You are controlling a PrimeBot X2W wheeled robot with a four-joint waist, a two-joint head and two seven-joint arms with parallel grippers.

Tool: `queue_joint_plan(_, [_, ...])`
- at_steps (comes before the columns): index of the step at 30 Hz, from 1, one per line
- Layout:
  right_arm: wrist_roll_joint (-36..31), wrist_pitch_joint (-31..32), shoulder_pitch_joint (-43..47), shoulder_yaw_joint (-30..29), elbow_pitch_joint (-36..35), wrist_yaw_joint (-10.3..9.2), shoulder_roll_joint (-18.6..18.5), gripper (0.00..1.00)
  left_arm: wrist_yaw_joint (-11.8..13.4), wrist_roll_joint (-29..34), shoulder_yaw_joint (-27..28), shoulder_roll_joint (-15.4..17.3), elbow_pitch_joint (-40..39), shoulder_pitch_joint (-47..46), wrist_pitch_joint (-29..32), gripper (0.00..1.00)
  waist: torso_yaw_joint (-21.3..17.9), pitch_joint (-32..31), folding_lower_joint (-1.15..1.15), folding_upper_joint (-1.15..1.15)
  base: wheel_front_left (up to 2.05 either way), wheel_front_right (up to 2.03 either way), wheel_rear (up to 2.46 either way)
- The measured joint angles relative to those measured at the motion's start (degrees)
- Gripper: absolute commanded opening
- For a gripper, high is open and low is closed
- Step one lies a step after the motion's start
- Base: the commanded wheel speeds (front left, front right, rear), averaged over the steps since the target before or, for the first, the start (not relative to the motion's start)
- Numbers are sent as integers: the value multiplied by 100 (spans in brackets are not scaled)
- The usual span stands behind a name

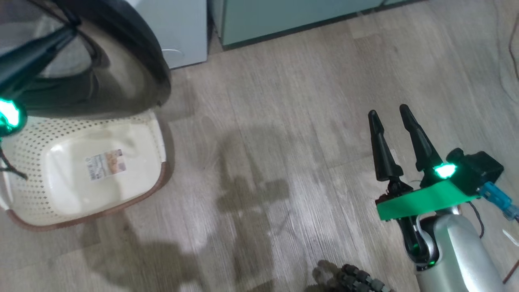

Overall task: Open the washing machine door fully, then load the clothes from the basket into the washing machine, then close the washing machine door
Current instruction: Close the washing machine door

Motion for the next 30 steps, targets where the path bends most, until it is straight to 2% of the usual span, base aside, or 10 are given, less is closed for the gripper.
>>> queue_joint_plan(8, [100, -104, -69, 115, 136, 0, 0, 100, 4, 134, -29, -26, 581, -629, -274, 0, -331, 123, 0, 0, 0, 0, 0])
queue_joint_plan(19, [152, -154, -163, 221, 229, 0, 0, 100, -10, 380, -29, -208, 1370, -1350, -730, 0, -511, 165, 0, 0, 0, 0, 0])
queue_joint_plan(26, [151, -155, -162, 191, 274, 0, 0, 100, -211, 342, 56, -244, 1507, -1194, -700, 0, -422, 56, -1, 0, 0, 0, 0])
queue_joint_plan(30, [147, -156, -159, 164, 286, 0, -1, 100, -390, 101, 363, -388, 1397, -701, -703, 0, -258, -25, -1, 0, 0, 0, 0])
